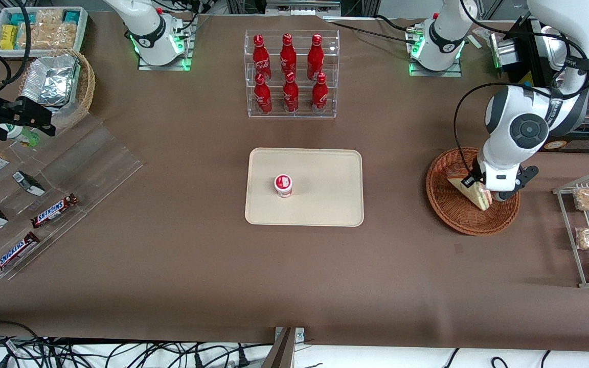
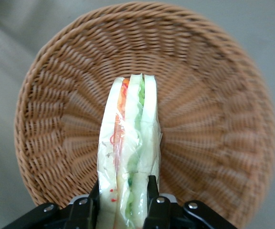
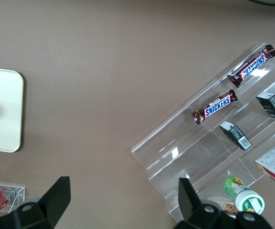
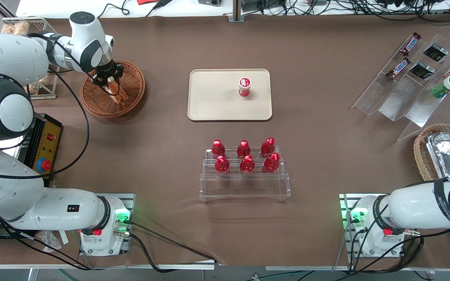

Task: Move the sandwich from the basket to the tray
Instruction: 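Carry the sandwich with the left gripper over to the cream tray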

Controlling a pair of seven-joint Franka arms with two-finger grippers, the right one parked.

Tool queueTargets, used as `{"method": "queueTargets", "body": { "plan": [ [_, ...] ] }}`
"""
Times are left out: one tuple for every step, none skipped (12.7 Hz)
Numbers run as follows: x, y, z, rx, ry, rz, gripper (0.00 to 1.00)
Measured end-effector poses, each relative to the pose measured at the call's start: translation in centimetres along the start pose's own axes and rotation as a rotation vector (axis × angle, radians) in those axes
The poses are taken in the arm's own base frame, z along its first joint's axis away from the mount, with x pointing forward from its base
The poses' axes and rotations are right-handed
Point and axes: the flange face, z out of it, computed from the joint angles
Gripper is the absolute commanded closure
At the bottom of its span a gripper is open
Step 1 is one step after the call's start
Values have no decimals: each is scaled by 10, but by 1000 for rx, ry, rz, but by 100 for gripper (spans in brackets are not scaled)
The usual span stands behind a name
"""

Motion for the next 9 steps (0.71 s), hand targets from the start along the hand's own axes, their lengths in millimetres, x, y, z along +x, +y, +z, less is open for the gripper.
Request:
{"method": "queueTargets", "body": {
  "plan": [
    [-5,13,-17,13,-5,24,62],
    [-8,25,-38,24,-7,47,62],
    [-9,35,-61,33,-6,70,62],
    [-11,43,-82,38,-3,97,62],
    [-16,54,-101,38,-1,126,62],
    [-27,67,-117,35,2,154,62],
    [-40,81,-130,29,4,184,63],
    [-55,94,-142,19,8,216,63],
    [-71,106,-152,6,15,251,63]
  ]
}}
